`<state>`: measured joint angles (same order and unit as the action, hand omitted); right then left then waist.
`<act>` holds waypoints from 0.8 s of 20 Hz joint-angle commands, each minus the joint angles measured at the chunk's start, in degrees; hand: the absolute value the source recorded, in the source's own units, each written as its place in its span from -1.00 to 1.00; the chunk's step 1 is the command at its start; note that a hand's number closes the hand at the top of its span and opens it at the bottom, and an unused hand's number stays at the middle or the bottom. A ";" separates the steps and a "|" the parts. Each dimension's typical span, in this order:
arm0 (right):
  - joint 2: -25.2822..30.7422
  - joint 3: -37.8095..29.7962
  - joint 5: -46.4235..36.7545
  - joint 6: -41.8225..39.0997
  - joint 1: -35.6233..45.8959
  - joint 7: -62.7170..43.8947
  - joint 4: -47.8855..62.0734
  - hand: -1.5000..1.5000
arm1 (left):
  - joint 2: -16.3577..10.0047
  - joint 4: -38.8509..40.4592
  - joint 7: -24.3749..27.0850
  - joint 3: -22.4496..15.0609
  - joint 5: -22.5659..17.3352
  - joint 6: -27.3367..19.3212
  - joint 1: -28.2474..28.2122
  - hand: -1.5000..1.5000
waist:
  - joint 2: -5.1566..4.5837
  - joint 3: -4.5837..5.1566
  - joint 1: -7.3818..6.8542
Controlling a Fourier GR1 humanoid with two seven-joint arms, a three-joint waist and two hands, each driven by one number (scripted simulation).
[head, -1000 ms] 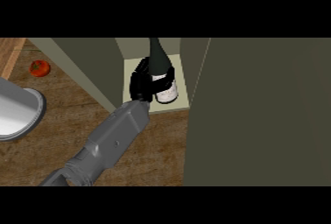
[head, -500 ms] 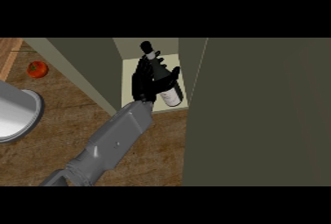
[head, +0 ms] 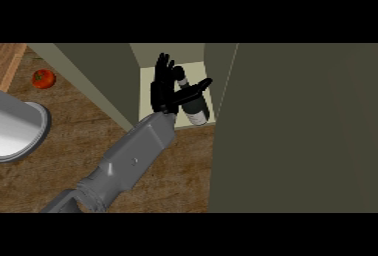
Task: Pick up the wine, place it into the cabinet and close the cabinet
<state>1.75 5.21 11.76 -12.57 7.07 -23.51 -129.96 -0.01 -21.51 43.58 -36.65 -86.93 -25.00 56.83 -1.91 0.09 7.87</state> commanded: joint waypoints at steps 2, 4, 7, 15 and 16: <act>1.14 -0.79 0.99 -0.32 0.78 -1.49 -1.18 -1.00 | 0.01 2.85 -0.32 -3.06 0.81 -2.70 3.53 -1.00 | 0.20 -0.02 -0.62; -0.87 0.67 -0.54 1.50 0.19 -1.13 -1.52 -1.00 | 0.01 2.52 0.25 -6.48 2.70 -3.87 2.72 -1.00 | 0.37 -0.02 -0.92; -0.53 -0.11 0.11 0.02 0.35 1.05 1.88 -1.00 | 0.01 1.29 0.74 -7.78 2.23 -3.78 2.55 -1.00 | -0.09 -0.05 -0.22; -1.23 1.61 -1.51 2.30 0.00 -1.94 -3.17 -1.00 | 0.01 -0.83 5.20 -9.04 0.84 -5.31 2.63 -1.00 | 0.44 0.01 -0.95; 0.67 -0.17 1.51 0.02 -1.08 -2.23 -1.94 -1.00 | 0.01 -0.36 5.74 -9.15 0.93 -4.44 2.46 -1.00 | 0.46 -0.04 -1.61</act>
<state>1.65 5.52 11.80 -12.00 7.00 -24.54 -131.08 0.00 -21.22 47.11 -45.30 -85.36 -29.53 59.58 -1.59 0.06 6.75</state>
